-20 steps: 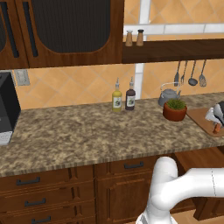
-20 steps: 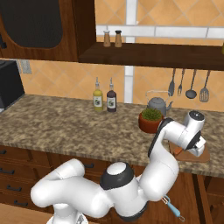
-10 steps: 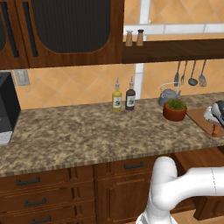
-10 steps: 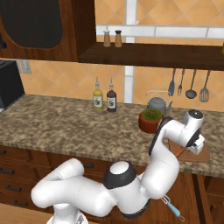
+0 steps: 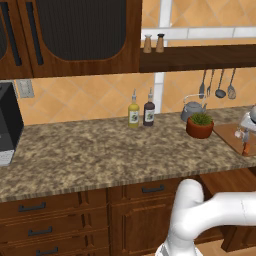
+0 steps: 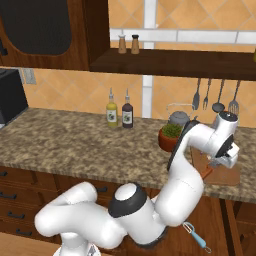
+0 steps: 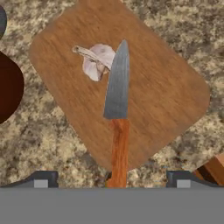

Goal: Place the appropriate cutting tool for cutting the garlic skin on the cutting board.

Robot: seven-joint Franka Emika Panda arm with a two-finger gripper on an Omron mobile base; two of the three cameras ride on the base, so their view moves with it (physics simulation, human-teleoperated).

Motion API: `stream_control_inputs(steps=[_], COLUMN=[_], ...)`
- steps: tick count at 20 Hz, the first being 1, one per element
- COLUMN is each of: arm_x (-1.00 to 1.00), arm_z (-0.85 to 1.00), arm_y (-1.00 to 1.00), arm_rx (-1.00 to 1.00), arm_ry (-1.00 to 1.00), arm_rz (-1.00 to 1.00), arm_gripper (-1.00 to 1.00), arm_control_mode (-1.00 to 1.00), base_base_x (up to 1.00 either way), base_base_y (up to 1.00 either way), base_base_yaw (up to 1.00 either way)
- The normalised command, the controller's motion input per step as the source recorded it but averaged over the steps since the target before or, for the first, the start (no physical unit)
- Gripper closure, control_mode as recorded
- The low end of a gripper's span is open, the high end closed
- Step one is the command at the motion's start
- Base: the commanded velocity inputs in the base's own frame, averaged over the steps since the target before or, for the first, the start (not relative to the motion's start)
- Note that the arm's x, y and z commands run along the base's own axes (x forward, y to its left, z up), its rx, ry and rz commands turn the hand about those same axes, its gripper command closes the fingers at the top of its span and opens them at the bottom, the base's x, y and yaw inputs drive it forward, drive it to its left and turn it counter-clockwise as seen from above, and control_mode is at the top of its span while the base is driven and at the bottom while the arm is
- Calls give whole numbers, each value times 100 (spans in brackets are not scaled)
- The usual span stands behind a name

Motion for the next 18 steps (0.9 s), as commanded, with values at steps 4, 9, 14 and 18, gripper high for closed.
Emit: stream_control_inputs(steps=[4,9,14,18], arm_x=[-100,-86,-78,-78], arm_z=[27,19,36,53], arm_y=[96,100,100,100], arm_rx=[-22,-21,-10,-1], arm_ry=[-11,-13,-12,-8], arm_rz=[0,0,-1,-3], arm_gripper=[-100,-100,-100,-100], arm_control_mode=[-100,-100,-100,-100], base_base_x=[0,0,0,0], base_base_y=[0,0,0,0], base_base_yaw=[0,0,0,0])
